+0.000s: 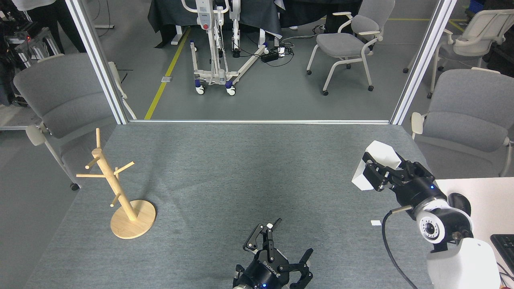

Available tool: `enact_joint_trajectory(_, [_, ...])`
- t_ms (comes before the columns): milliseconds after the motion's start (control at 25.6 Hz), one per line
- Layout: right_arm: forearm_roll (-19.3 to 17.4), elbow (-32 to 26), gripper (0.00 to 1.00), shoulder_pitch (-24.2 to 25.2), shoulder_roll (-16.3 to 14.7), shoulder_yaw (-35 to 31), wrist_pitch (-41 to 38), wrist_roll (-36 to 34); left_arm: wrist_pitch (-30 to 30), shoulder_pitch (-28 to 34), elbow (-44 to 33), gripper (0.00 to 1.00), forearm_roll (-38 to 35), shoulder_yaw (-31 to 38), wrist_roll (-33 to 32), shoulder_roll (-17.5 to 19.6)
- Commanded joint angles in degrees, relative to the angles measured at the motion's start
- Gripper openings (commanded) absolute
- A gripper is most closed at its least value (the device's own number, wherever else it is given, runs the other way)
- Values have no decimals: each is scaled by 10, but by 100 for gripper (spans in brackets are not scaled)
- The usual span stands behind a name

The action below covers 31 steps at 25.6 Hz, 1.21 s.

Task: Hang cup on storage rack
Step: 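Carry the cup toward the left gripper at table center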

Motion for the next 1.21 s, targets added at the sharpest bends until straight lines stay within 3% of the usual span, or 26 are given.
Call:
enact_joint_trajectory(0, [-36,-11,50,0,-3,5,-57,38,-5,-41,16,99,-1,-39,-26,-10])
enact_joint_trajectory(117, [-81,-7,51,-2,-4,5,-138,87,-7,-74,36,99,32,-41,-28,-10])
enact_joint_trajectory(195, [-82,-12,46,-2,3,13,-133,90,-9,-91,47,99,68,-41,-29,-10])
enact_joint_trajectory(312, [-79,-19,40,-15,20,60,-77,90,-9,-108,68,99,95,-40,-29,-10])
enact_joint_trajectory(429, [-62,-47,37,-35,29,101,30,88,-14,-112,79,99,110,-40,-29,-11])
enact_joint_trajectory(546, [-16,-78,37,-57,42,149,162,84,-23,-113,80,99,137,-39,-43,-11])
enact_joint_trajectory(624, [34,-84,37,-67,58,184,243,66,-23,-124,81,99,155,-37,-63,-11])
enact_joint_trajectory(780, [126,-100,37,-79,97,227,369,56,-23,-158,92,99,203,-21,-78,-13])
enact_joint_trajectory(897, [171,-128,38,-87,103,273,457,58,-28,-181,110,99,217,-4,-90,-12])
enact_joint_trajectory(1014, [201,-138,38,-88,105,317,515,73,-30,-205,123,99,218,17,-94,-12])
enact_joint_trajectory(1170, [251,-137,38,-82,116,329,549,98,-30,-224,125,99,217,47,-95,-10])
